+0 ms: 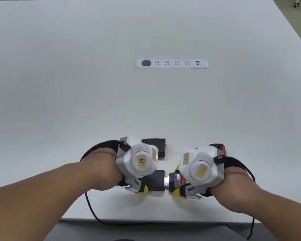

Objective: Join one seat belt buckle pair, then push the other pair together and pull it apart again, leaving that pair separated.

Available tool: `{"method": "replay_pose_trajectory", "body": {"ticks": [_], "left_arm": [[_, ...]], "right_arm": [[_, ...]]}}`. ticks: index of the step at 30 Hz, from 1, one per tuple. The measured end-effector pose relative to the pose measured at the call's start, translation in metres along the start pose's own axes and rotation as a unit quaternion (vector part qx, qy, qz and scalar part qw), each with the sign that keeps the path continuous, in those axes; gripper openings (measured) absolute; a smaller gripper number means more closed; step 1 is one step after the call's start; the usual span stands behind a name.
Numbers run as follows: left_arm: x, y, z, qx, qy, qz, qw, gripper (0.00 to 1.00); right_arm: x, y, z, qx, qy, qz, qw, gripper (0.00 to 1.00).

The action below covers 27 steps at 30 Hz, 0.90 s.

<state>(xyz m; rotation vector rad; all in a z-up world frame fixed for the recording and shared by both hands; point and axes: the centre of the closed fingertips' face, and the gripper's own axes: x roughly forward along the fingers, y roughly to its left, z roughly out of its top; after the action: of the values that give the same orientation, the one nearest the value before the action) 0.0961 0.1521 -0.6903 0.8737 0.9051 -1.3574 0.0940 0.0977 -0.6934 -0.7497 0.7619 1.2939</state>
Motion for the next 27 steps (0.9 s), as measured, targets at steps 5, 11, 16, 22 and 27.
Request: {"method": "replay_pose_trajectory", "body": {"ticks": [5,11,16,22,27], "left_arm": [[0.001,-0.001,0.001,0.002,0.005,0.005,1.0000,0.33],[0.002,-0.004,0.002,0.001,0.034,0.000,0.9994,0.33],[0.000,-0.003,0.001,-0.006,0.030,0.000,0.9995,0.34],[-0.004,0.000,-0.003,-0.016,0.034,-0.005,0.9993,0.35],[-0.024,-0.002,0.013,-0.033,0.001,0.002,0.9995,0.37]], "right_arm": [[0.000,0.000,0.000,0.004,0.004,-0.003,1.0000,0.33],[-0.002,0.004,-0.001,0.016,0.012,0.006,0.9998,0.34],[-0.004,0.004,-0.001,0.036,0.021,0.017,0.9990,0.36],[-0.012,0.001,0.001,0.031,0.012,0.008,0.9994,0.37],[-0.026,-0.001,0.001,0.029,-0.003,0.009,0.9995,0.39]]}}
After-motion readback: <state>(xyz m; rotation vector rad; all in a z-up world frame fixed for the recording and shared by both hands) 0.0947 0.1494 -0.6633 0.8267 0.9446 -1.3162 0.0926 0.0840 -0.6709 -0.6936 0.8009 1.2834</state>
